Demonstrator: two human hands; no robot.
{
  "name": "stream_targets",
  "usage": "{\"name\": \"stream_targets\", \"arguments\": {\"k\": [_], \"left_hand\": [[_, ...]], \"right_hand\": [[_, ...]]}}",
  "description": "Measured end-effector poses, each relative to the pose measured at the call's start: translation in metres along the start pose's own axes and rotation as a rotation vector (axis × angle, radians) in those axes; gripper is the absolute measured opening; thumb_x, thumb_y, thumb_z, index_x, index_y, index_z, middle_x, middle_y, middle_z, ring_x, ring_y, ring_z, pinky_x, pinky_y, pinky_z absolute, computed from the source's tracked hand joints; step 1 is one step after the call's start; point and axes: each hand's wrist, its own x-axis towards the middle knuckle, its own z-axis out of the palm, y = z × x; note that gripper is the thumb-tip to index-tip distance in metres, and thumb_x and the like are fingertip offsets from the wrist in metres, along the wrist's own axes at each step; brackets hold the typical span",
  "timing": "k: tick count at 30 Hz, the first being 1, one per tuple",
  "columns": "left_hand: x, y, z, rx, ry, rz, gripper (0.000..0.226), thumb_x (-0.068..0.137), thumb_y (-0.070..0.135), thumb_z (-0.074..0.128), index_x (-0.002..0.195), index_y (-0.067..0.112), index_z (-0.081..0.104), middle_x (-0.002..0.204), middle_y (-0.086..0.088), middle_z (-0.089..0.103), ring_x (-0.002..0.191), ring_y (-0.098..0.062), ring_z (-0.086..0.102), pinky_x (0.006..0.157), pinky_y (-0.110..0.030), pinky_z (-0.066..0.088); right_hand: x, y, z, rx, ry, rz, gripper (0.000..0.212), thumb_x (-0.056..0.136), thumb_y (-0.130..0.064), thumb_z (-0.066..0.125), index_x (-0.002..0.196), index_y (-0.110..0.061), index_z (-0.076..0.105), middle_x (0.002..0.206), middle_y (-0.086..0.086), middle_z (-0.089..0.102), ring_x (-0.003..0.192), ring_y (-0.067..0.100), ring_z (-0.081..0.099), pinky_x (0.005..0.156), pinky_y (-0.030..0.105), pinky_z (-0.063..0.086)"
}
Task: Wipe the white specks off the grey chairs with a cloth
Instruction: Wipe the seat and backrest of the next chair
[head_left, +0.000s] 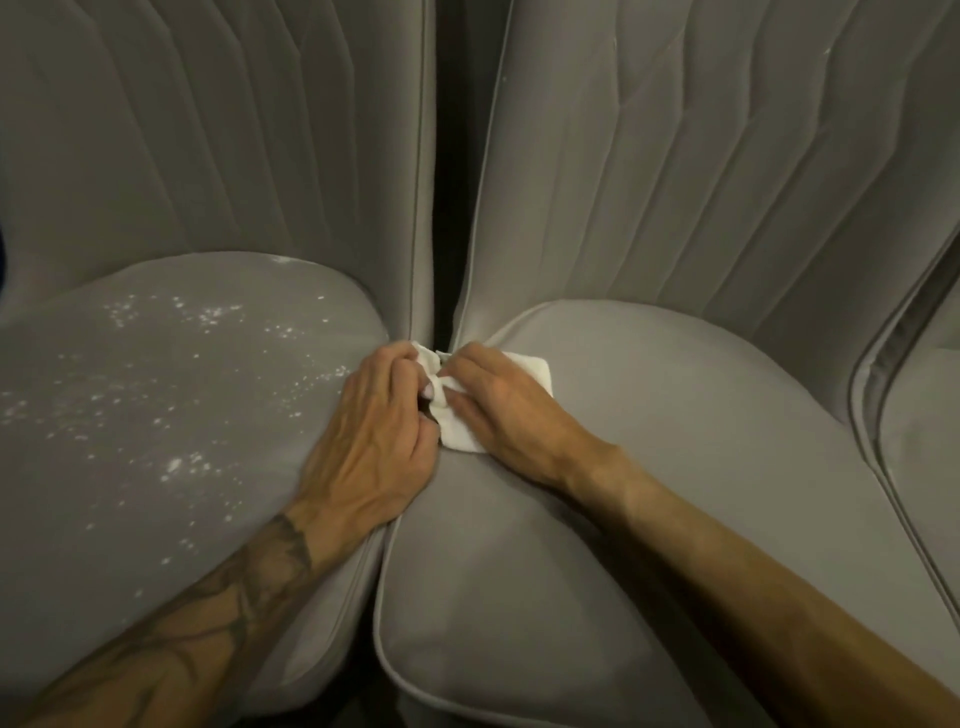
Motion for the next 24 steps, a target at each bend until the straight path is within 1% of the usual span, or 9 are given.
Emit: {"name": "stream_targets", "arguments": {"k": [2, 5, 9, 11, 15, 18, 21, 22, 24], "left_hand": [[-0.001, 0.001, -0.001, 0.035, -0.002, 0.019, 0.030, 0.087, 0.019, 0.046, 0.106, 0.000, 0.057, 0.124, -0.022, 0.055, 0.112, -0.035, 0.056, 0.103, -0.041, 0.043], [-0.002, 0.003, -0.003, 0.106, -0.022, 0.036, 0.031, 0.085, 0.020, 0.042, 0.107, 0.003, 0.053, 0.127, -0.021, 0.051, 0.114, -0.035, 0.054, 0.102, -0.045, 0.046], [-0.002, 0.004, -0.003, 0.018, -0.012, -0.002, 0.046, 0.087, 0.027, 0.036, 0.115, -0.003, 0.056, 0.126, -0.025, 0.054, 0.112, -0.038, 0.057, 0.104, -0.051, 0.049], [-0.002, 0.003, -0.002, -0.014, -0.009, -0.008, 0.039, 0.089, 0.024, 0.040, 0.112, -0.003, 0.056, 0.125, -0.025, 0.054, 0.112, -0.038, 0.057, 0.104, -0.052, 0.049], [0.000, 0.001, -0.004, -0.143, 0.011, -0.032, 0.033, 0.089, 0.025, 0.042, 0.106, -0.001, 0.054, 0.116, -0.020, 0.053, 0.104, -0.027, 0.053, 0.098, -0.038, 0.047], [-0.001, 0.000, -0.007, -0.269, 0.119, -0.074, 0.022, 0.090, 0.017, 0.043, 0.105, 0.003, 0.051, 0.105, -0.013, 0.050, 0.092, -0.021, 0.049, 0.085, -0.029, 0.045], [-0.004, -0.002, -0.012, -0.311, 0.134, -0.128, 0.026, 0.087, 0.012, 0.044, 0.111, 0.005, 0.052, 0.106, -0.014, 0.053, 0.094, -0.023, 0.053, 0.082, -0.018, 0.044], [-0.005, -0.001, -0.012, -0.297, 0.113, -0.121, 0.025, 0.089, 0.013, 0.045, 0.111, 0.005, 0.054, 0.106, -0.013, 0.054, 0.095, -0.024, 0.054, 0.083, -0.016, 0.043], [-0.003, 0.000, -0.010, -0.217, 0.058, -0.080, 0.021, 0.094, 0.015, 0.045, 0.108, 0.005, 0.057, 0.106, -0.011, 0.055, 0.096, -0.024, 0.053, 0.088, -0.029, 0.045]], "right_hand": [[0.000, 0.007, -0.006, -0.007, 0.017, 0.045, 0.021, 0.102, -0.024, 0.048, 0.106, -0.008, 0.060, 0.112, 0.009, 0.056, 0.100, 0.020, 0.053, 0.095, 0.031, 0.041], [-0.003, 0.016, -0.014, -0.052, 0.108, 0.161, 0.022, 0.102, -0.021, 0.047, 0.102, -0.003, 0.060, 0.109, 0.013, 0.055, 0.100, 0.028, 0.053, 0.094, 0.036, 0.041], [-0.005, -0.012, 0.000, -0.030, 0.022, -0.005, 0.020, 0.101, -0.021, 0.051, 0.104, -0.005, 0.063, 0.108, 0.013, 0.059, 0.096, 0.025, 0.055, 0.091, 0.033, 0.041], [0.002, -0.012, -0.002, 0.011, 0.006, -0.004, 0.022, 0.101, -0.021, 0.050, 0.108, -0.005, 0.063, 0.112, 0.012, 0.057, 0.100, 0.023, 0.054, 0.095, 0.034, 0.041], [0.014, -0.009, -0.004, -0.039, 0.066, 0.073, 0.025, 0.102, -0.023, 0.048, 0.112, -0.006, 0.064, 0.115, 0.011, 0.057, 0.104, 0.025, 0.054, 0.096, 0.037, 0.040], [-0.006, -0.030, 0.010, -0.064, 0.007, -0.027, 0.023, 0.101, -0.025, 0.052, 0.107, -0.007, 0.065, 0.110, 0.012, 0.060, 0.100, 0.027, 0.055, 0.093, 0.037, 0.041], [-0.013, -0.028, 0.005, -0.043, -0.049, -0.097, 0.021, 0.101, -0.024, 0.050, 0.108, -0.009, 0.063, 0.110, 0.010, 0.059, 0.101, 0.024, 0.054, 0.094, 0.031, 0.040], [-0.007, -0.024, 0.000, -0.064, -0.009, -0.065, 0.025, 0.101, -0.026, 0.047, 0.108, -0.009, 0.064, 0.111, 0.010, 0.059, 0.103, 0.024, 0.054, 0.095, 0.031, 0.040], [0.005, -0.011, -0.007, -0.060, 0.086, 0.057, 0.027, 0.101, -0.024, 0.046, 0.111, -0.006, 0.064, 0.115, 0.012, 0.058, 0.109, 0.026, 0.054, 0.100, 0.033, 0.040]]}}
